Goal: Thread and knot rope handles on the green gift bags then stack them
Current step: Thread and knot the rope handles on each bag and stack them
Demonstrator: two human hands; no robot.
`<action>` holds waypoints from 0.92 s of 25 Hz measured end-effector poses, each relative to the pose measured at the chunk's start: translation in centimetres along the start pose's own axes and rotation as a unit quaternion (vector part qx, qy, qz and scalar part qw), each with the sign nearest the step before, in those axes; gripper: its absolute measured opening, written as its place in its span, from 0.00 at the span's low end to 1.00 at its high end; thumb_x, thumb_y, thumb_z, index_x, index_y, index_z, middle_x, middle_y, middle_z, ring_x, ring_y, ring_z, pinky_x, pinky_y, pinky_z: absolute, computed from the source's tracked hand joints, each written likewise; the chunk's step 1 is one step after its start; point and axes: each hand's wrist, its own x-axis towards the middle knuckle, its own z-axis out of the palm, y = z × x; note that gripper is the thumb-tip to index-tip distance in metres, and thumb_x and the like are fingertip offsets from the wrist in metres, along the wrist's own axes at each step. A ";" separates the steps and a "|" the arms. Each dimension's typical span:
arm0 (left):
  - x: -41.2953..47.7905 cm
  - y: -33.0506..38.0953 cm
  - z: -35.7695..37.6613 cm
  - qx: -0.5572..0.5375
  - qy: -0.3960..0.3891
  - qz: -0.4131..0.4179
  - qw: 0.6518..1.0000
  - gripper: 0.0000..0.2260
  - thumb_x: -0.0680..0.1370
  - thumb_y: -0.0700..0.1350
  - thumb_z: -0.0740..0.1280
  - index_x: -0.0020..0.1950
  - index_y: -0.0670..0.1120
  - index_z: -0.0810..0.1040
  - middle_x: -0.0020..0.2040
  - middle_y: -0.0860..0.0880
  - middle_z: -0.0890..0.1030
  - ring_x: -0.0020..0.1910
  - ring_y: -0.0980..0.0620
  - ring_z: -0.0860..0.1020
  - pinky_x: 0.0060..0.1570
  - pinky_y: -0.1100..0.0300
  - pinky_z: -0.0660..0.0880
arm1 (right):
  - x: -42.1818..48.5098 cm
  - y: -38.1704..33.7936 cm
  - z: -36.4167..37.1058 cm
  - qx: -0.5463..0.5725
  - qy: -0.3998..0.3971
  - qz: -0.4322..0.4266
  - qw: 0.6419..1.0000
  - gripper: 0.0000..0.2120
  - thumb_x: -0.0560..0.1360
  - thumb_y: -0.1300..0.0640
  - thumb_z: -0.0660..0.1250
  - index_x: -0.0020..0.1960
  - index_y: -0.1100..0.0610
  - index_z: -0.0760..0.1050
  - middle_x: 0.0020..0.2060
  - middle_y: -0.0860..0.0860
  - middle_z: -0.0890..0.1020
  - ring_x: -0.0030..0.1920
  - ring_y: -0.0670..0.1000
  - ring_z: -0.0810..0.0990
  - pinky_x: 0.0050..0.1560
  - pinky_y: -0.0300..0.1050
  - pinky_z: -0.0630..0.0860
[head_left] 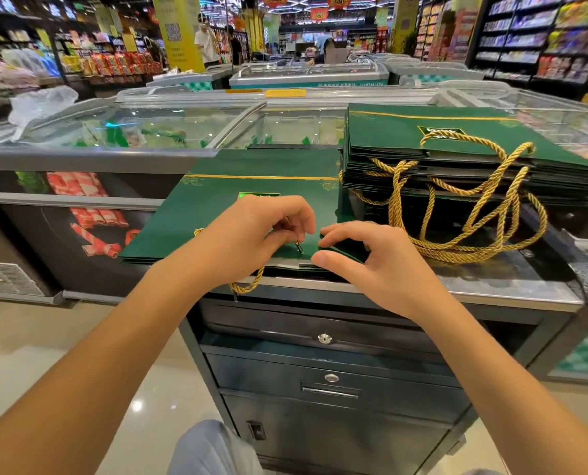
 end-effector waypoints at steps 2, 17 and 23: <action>0.3 0.1 -0.1 0.012 -0.012 0.009 1.000 0.13 0.78 0.30 0.66 0.53 0.47 0.79 0.45 0.55 0.81 0.45 0.62 0.78 0.49 0.66 0.75 | 0.0 0.0 0.0 0.004 -0.003 -0.005 1.000 0.15 0.75 0.40 0.70 0.54 0.49 0.84 0.59 0.43 0.84 0.62 0.38 0.79 0.67 0.43 0.73; 0.5 0.2 -0.1 0.012 -0.033 -0.008 0.999 0.12 0.78 0.33 0.69 0.55 0.49 0.77 0.44 0.58 0.82 0.46 0.62 0.80 0.52 0.64 0.76 | 0.0 0.1 0.3 0.012 0.006 -0.010 1.000 0.15 0.76 0.39 0.68 0.54 0.49 0.84 0.58 0.42 0.84 0.61 0.42 0.80 0.66 0.52 0.75; -0.9 0.5 -1.0 -0.061 -0.006 -0.082 0.995 0.18 0.79 0.44 0.70 0.68 0.56 0.74 0.50 0.62 0.85 0.54 0.66 0.80 0.56 0.78 0.68 | 0.0 -0.1 0.5 0.024 0.030 -0.015 0.999 0.19 0.76 0.39 0.66 0.54 0.52 0.84 0.51 0.44 0.86 0.53 0.46 0.84 0.55 0.51 0.79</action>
